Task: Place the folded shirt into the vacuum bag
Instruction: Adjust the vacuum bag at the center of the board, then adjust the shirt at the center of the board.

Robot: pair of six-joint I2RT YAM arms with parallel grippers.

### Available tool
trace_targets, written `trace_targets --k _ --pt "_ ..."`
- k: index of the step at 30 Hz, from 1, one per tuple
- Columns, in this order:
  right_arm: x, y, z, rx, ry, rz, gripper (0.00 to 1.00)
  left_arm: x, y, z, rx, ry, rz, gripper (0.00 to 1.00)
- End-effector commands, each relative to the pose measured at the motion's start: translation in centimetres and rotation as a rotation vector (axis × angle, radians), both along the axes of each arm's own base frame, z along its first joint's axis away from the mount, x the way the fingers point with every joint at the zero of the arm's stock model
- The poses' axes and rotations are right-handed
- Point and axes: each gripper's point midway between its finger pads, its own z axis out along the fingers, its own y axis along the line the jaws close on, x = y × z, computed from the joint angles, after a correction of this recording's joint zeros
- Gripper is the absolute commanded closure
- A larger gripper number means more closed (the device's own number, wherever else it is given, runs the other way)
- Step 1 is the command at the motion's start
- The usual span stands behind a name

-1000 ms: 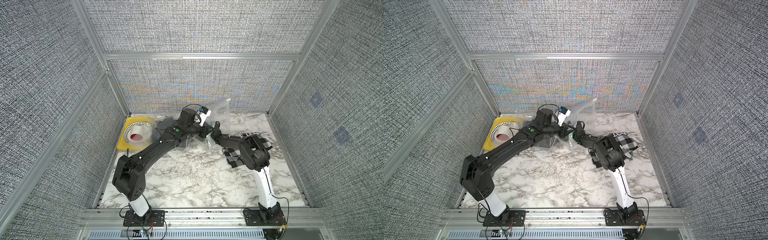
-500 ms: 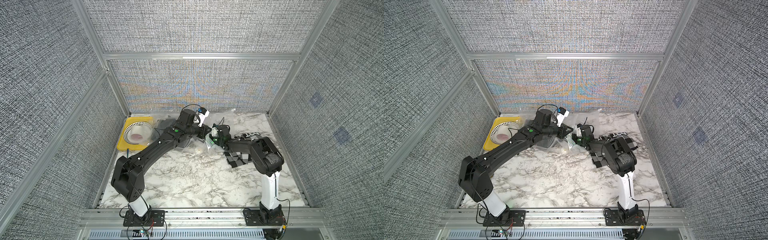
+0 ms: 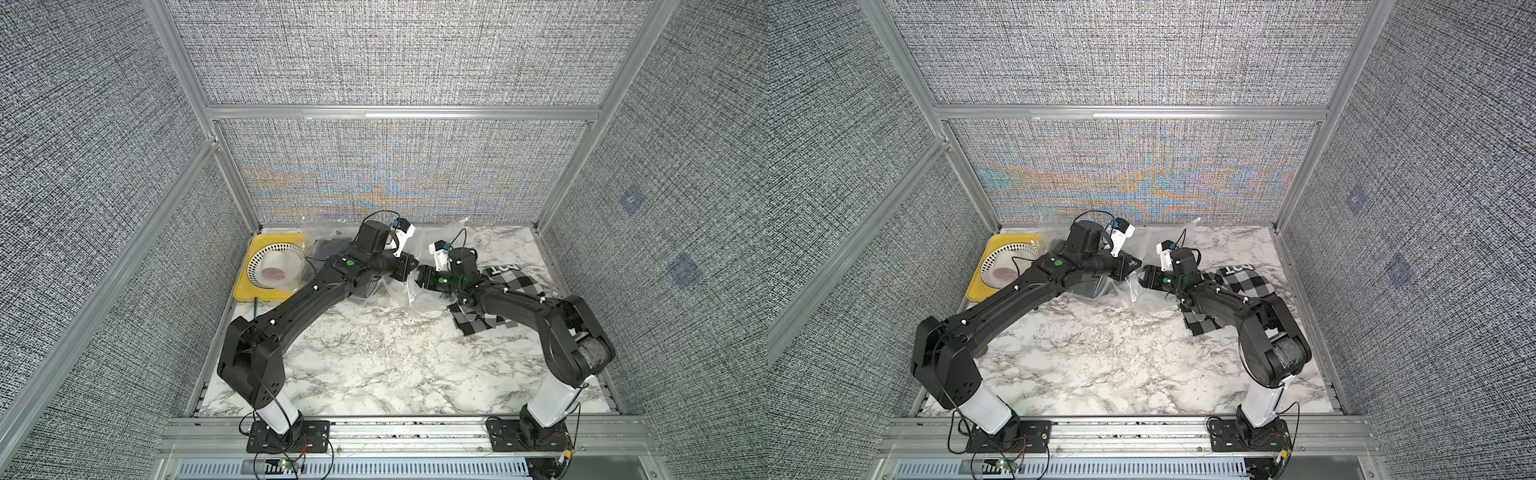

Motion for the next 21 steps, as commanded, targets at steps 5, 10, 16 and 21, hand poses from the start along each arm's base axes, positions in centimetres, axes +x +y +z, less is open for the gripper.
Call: trace_targets --k 5,10,16,21 --pt "-2.3 -3.6 1.4 -0.093 -0.050 -0.053 0.26 0.4 1.5 -1.3 0.052 0.008 0.078 1.00" --pt "-3.7 -5.6 5.0 -0.095 -0.128 -0.089 0.17 0.6 1.9 -1.6 0.067 0.002 0.097 1.00" --pt "-4.1 -12.3 6.3 -0.165 -0.141 -0.272 0.14 0.6 2.0 -1.5 0.067 -0.003 0.103 1.00" --pt "-4.3 -19.4 3.4 -0.226 -0.051 -0.428 0.14 0.3 2.3 -1.3 0.062 -0.014 0.103 1.00"
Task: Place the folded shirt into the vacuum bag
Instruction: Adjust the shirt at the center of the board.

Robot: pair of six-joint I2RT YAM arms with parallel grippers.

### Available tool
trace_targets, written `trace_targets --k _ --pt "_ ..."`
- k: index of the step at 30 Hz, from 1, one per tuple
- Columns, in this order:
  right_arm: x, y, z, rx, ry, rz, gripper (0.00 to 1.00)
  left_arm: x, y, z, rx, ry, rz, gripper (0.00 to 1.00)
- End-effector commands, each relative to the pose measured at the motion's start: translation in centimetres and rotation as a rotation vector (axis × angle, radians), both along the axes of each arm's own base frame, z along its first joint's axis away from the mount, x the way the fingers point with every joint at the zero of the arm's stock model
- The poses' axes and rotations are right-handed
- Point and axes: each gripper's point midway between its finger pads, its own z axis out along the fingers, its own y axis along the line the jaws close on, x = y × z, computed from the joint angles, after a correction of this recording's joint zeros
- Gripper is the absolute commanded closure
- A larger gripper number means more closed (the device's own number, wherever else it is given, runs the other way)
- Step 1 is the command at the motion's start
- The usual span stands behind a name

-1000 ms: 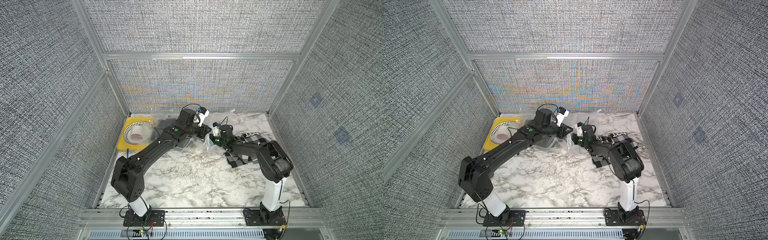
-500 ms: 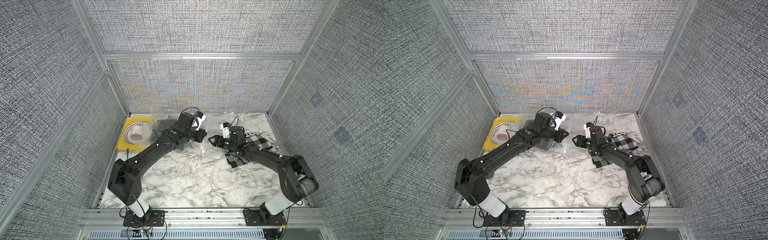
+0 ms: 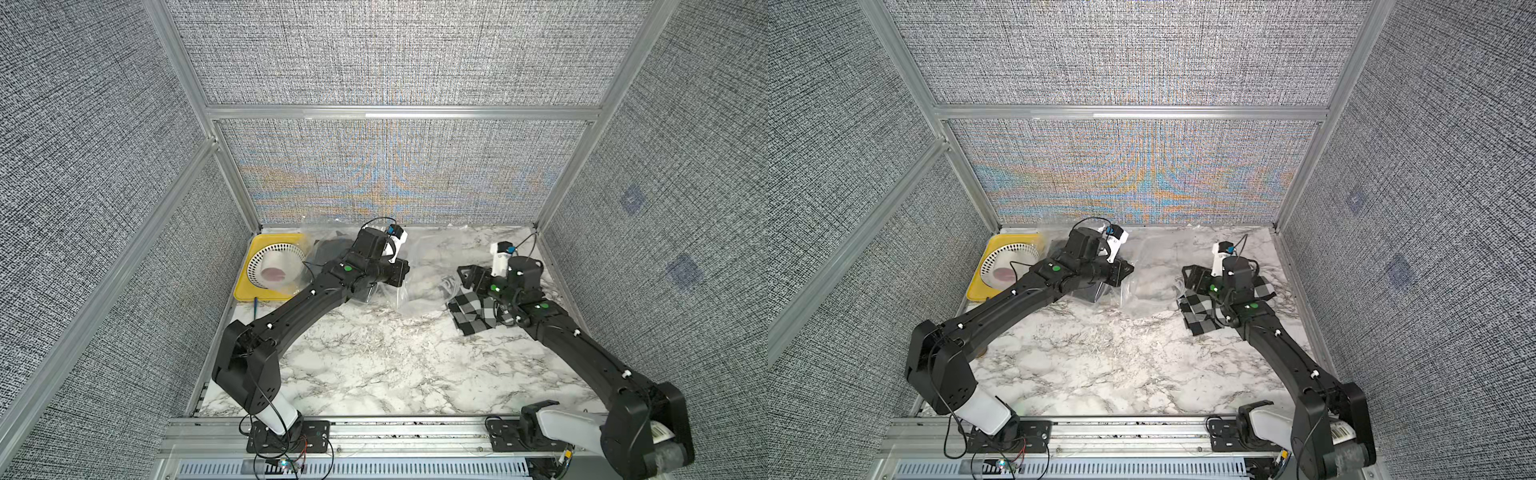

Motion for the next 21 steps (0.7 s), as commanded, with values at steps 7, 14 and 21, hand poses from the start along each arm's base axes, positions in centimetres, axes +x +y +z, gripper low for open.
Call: trace_targets --k 7,14,21 --pt "0.4 -5.8 -5.6 -0.184 0.189 -0.107 0.17 -0.4 0.8 0.7 -0.010 -0.036 0.014 1.00" --pt "3.1 -2.6 -8.2 -0.291 0.279 -0.013 0.21 -0.9 1.1 0.9 -0.023 -0.041 0.012 1.00" --pt "5.6 -0.1 -11.4 -0.377 0.353 0.040 0.21 -1.3 1.4 0.6 -0.023 -0.038 0.016 1.00"
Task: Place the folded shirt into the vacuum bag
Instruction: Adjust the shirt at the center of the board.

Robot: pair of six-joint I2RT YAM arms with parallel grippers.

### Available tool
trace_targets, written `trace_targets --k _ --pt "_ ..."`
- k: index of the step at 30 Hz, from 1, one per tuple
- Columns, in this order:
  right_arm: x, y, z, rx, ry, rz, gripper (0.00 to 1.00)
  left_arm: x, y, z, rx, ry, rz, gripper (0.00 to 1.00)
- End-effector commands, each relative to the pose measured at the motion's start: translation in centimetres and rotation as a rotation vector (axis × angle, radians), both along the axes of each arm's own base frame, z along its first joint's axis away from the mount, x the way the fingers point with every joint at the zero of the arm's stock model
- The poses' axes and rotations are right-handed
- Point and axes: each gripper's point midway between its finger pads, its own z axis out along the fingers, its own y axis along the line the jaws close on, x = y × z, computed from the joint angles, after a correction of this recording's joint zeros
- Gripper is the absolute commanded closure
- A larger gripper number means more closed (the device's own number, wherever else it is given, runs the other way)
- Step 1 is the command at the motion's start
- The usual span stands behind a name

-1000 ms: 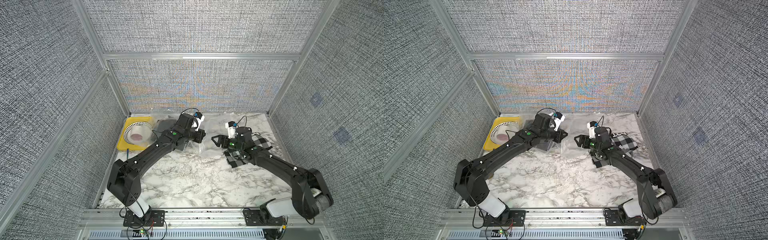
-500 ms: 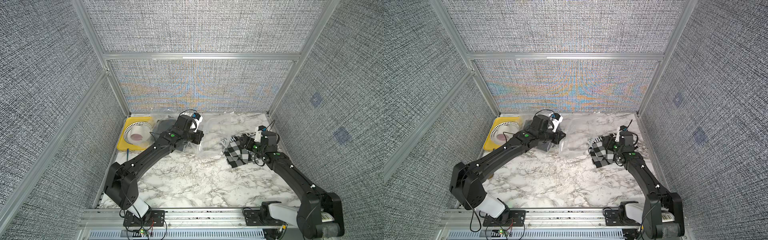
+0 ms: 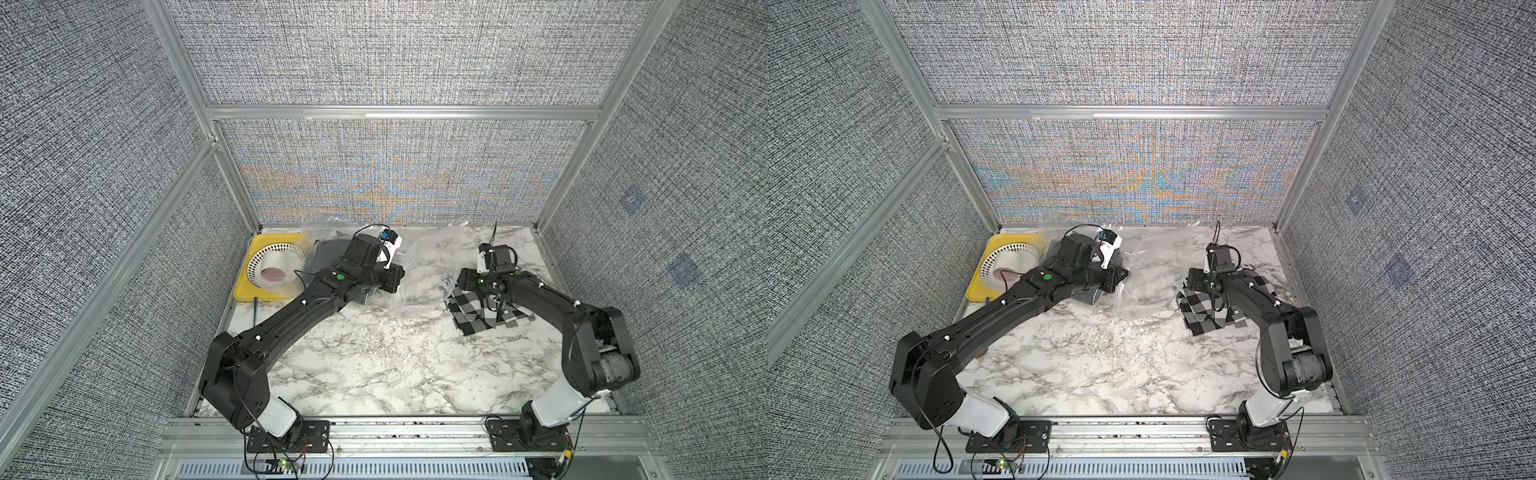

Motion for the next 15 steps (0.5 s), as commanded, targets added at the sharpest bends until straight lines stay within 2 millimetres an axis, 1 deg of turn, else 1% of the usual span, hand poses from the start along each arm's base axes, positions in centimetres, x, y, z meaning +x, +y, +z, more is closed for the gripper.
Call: trace_targets --k 1,4,8,11,13,14,15 --pt "0.3 0.1 -1.5 -0.060 0.040 0.008 0.21 0.1 0.1 0.6 -0.016 -0.020 0.007 1.00" --pt "0.6 0.8 -3.1 -0.068 0.067 0.024 0.20 0.0 0.3 0.5 -0.011 -0.021 0.012 1.00" --pt "0.7 1.1 -4.8 -0.102 0.101 0.029 0.17 0.0 0.3 0.5 -0.011 -0.022 0.012 1.00" --pt "0.9 0.9 -5.7 -0.134 0.118 0.024 0.16 0.1 0.2 0.5 -0.012 -0.021 0.010 1.00" --pt "1.1 0.5 -6.3 -0.177 0.132 0.012 0.16 0.1 0.2 0.6 -0.014 -0.020 0.009 1.00" --pt "1.1 0.3 -6.6 -0.196 0.143 0.004 0.17 0.1 0.2 0.6 -0.015 -0.021 0.010 1.00" --pt "1.2 -0.1 -7.1 -0.220 0.158 -0.007 0.20 0.1 0.2 0.7 -0.015 -0.021 0.009 1.00"
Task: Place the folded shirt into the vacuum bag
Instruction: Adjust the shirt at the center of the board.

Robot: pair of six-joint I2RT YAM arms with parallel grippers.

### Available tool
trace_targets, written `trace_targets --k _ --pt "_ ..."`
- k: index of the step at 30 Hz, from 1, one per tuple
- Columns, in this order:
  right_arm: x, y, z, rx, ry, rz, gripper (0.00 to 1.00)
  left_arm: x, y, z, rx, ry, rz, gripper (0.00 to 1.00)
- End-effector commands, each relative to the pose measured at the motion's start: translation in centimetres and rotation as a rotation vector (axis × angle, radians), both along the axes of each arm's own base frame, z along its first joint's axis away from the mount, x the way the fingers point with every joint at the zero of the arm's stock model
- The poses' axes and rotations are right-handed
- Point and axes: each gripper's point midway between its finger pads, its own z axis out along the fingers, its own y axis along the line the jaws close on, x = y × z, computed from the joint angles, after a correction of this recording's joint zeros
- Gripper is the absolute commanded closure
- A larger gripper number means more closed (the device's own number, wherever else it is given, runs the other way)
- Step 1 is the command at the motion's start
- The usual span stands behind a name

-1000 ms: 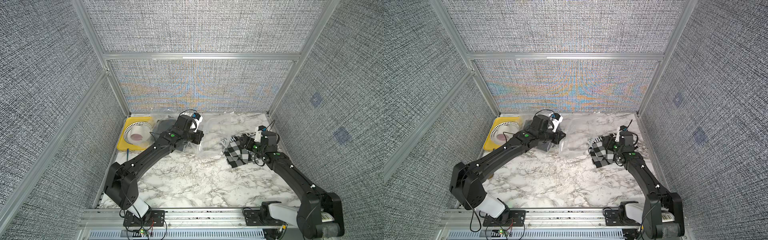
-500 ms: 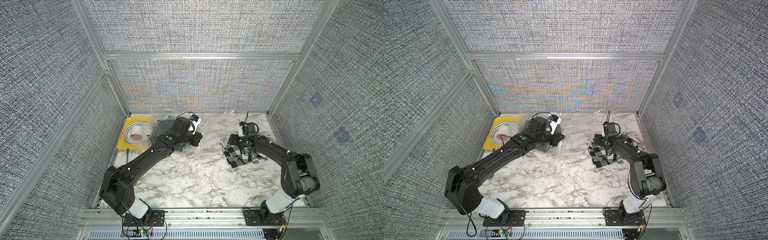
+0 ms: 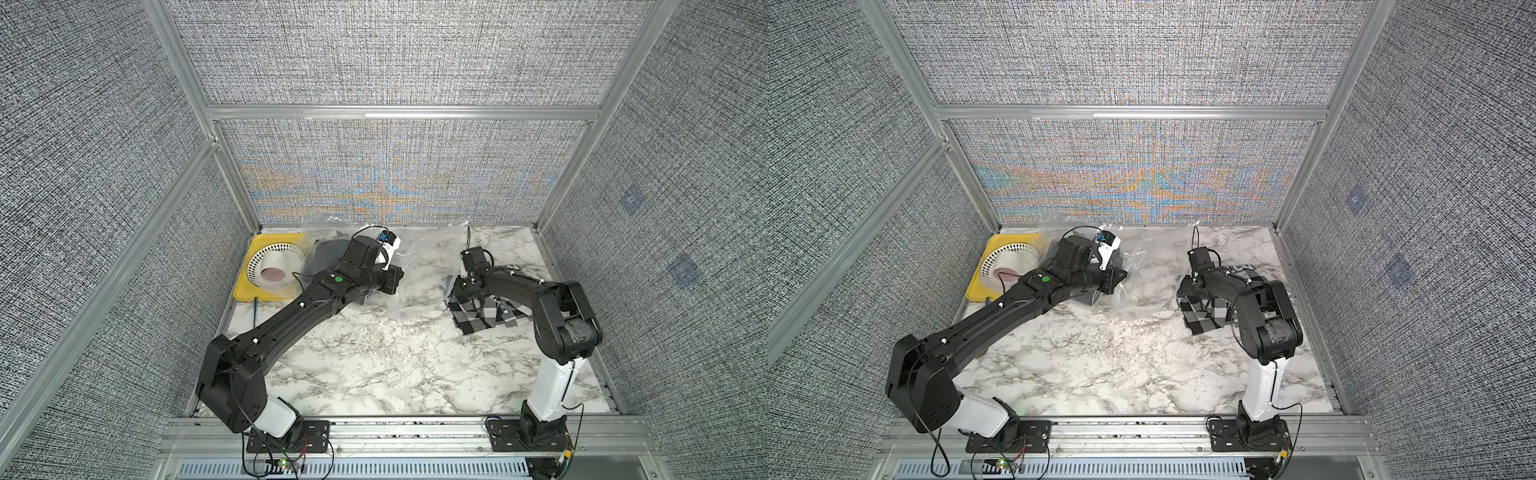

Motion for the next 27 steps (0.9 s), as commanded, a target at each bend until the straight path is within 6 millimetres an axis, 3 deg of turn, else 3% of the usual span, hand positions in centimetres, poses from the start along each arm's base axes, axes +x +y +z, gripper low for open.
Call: trace_targets --k 1,4,9,15,19,24,27 --pt "-0.4 -1.6 -1.4 -0.094 0.052 -0.042 0.24 0.3 -0.1 0.6 -0.013 -0.018 0.002 1.00" --pt "-0.2 -2.8 -2.0 -0.090 0.069 -0.088 0.38 0.3 -0.2 0.8 -0.017 -0.018 -0.001 1.00" --pt "0.8 -4.6 -2.2 0.013 0.064 -0.149 0.52 0.2 -0.6 0.5 -0.025 -0.002 -0.016 1.00" --pt "2.5 -8.0 -1.8 0.105 0.052 -0.232 0.52 -0.2 -2.2 -0.4 -0.031 0.028 -0.052 1.00" --pt "2.2 -9.5 -0.3 0.138 0.015 -0.259 0.48 -1.1 -4.1 -1.2 -0.029 0.051 -0.092 1.00" --pt "1.5 -9.5 2.6 0.187 -0.058 -0.249 0.39 -3.2 -7.0 -3.2 -0.014 0.112 -0.155 1.00" --pt "1.5 -8.7 3.3 0.217 -0.071 -0.214 0.35 -4.2 -8.0 -4.4 -0.016 0.159 -0.163 1.00"
